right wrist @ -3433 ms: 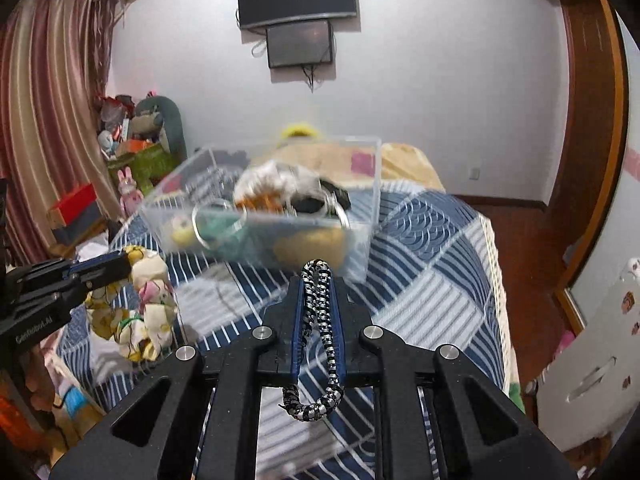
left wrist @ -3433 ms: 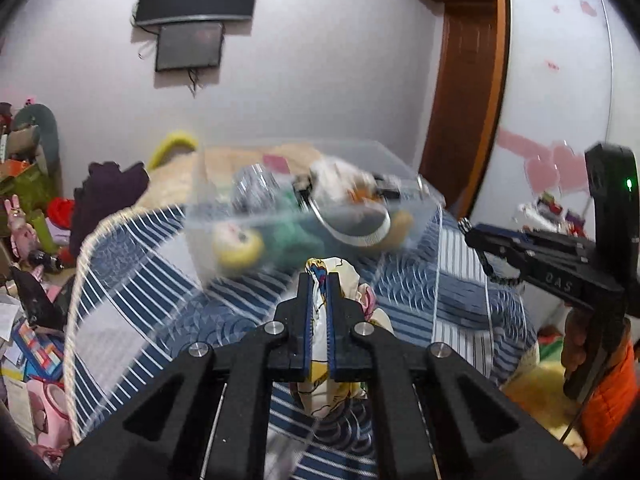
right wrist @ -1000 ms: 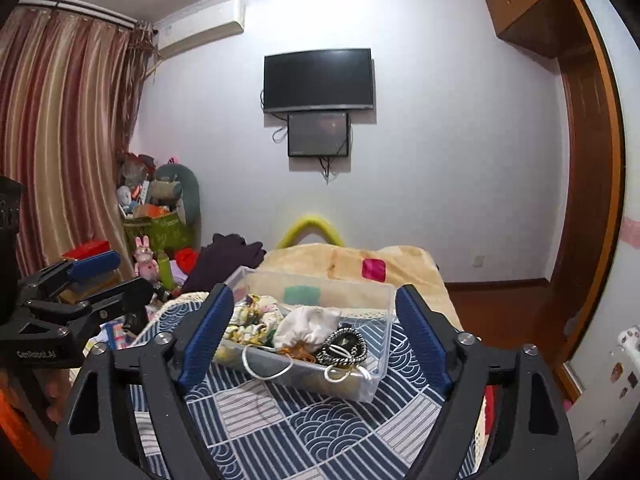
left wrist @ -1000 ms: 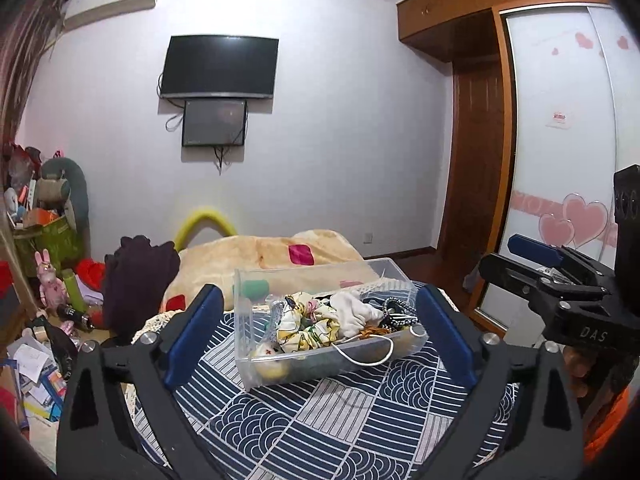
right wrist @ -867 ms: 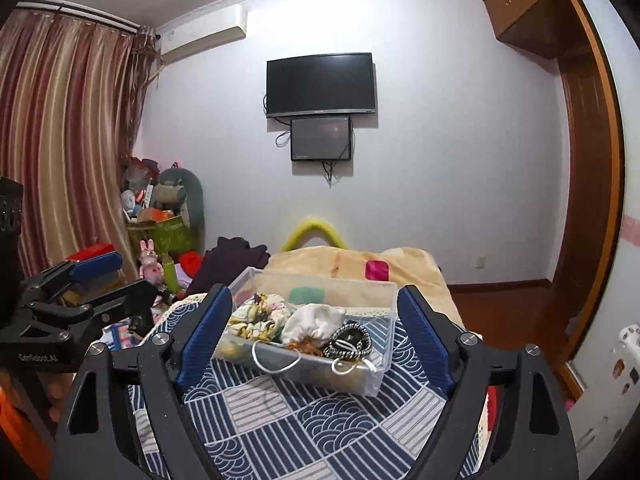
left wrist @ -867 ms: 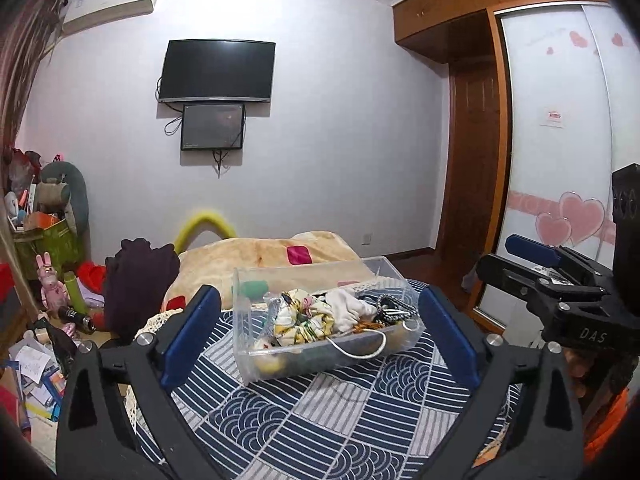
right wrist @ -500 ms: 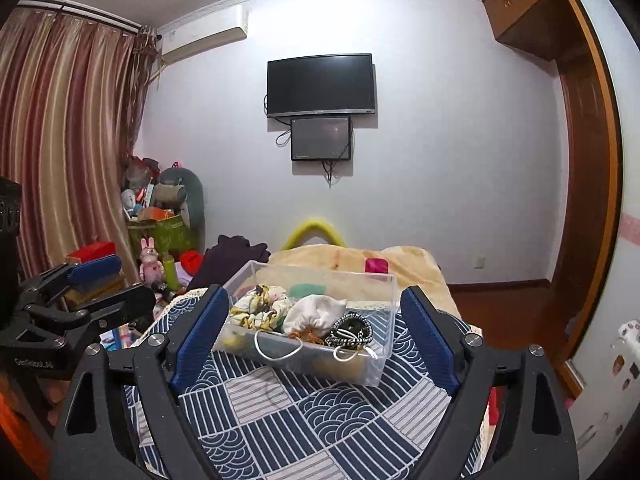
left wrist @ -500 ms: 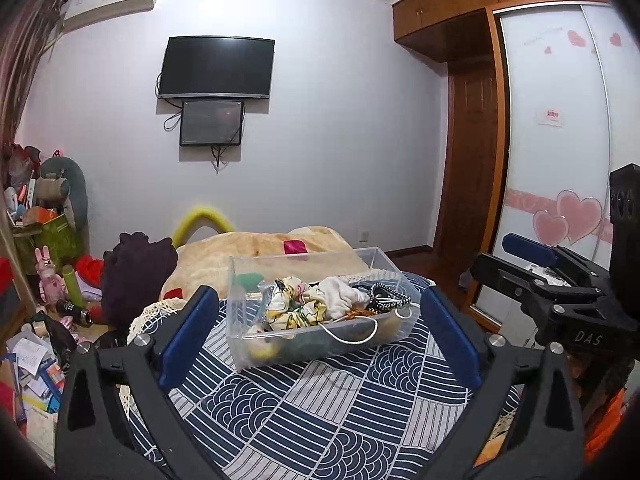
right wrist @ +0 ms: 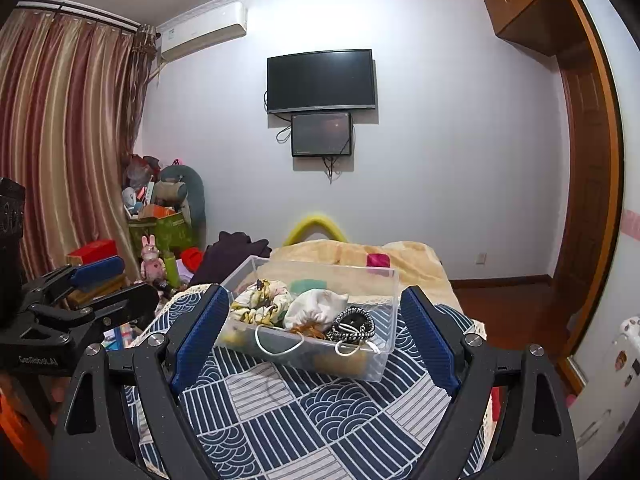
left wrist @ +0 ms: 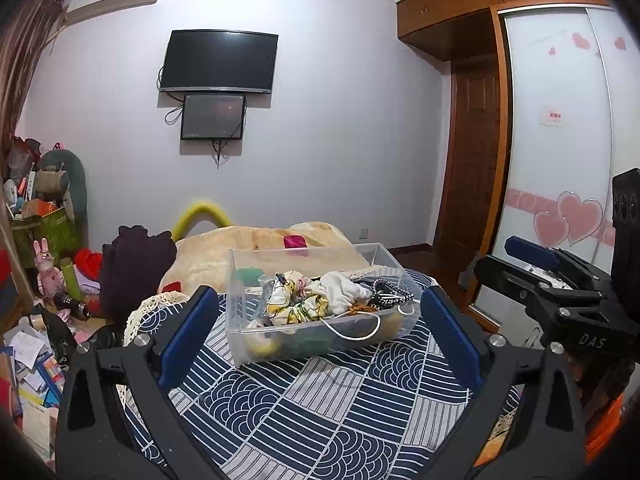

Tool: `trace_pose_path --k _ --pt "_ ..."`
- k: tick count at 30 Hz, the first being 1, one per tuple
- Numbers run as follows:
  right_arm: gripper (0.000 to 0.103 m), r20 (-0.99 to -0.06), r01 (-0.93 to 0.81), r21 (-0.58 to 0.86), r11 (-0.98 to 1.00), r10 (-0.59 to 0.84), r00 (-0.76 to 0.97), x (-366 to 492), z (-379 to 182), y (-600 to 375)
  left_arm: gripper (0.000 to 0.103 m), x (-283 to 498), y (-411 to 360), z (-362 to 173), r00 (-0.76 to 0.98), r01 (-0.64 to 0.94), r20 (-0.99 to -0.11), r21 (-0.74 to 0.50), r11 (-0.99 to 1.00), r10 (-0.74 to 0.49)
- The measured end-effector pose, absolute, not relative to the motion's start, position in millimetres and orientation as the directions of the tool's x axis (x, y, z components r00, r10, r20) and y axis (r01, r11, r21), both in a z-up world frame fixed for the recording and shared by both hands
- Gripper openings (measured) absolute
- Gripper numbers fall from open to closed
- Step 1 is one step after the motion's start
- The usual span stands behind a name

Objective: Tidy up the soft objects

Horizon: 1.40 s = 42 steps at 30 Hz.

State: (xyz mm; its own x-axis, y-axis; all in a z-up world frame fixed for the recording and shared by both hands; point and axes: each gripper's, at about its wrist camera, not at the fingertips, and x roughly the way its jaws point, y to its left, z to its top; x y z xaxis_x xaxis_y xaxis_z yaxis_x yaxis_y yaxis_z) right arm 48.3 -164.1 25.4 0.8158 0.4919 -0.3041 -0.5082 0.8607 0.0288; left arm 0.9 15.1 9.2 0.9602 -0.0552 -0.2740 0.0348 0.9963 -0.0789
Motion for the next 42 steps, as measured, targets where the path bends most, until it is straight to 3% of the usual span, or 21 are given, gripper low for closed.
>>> trace_pose_path --k 42 --pt "0.086 -0.314 -0.507 0.042 0.861 0.493 0.811 45.6 24.9 -165.8 0.102 -1.6 14.9 6.4 0.959 0.058 -0.271 -0.074 0.996 -0.076"
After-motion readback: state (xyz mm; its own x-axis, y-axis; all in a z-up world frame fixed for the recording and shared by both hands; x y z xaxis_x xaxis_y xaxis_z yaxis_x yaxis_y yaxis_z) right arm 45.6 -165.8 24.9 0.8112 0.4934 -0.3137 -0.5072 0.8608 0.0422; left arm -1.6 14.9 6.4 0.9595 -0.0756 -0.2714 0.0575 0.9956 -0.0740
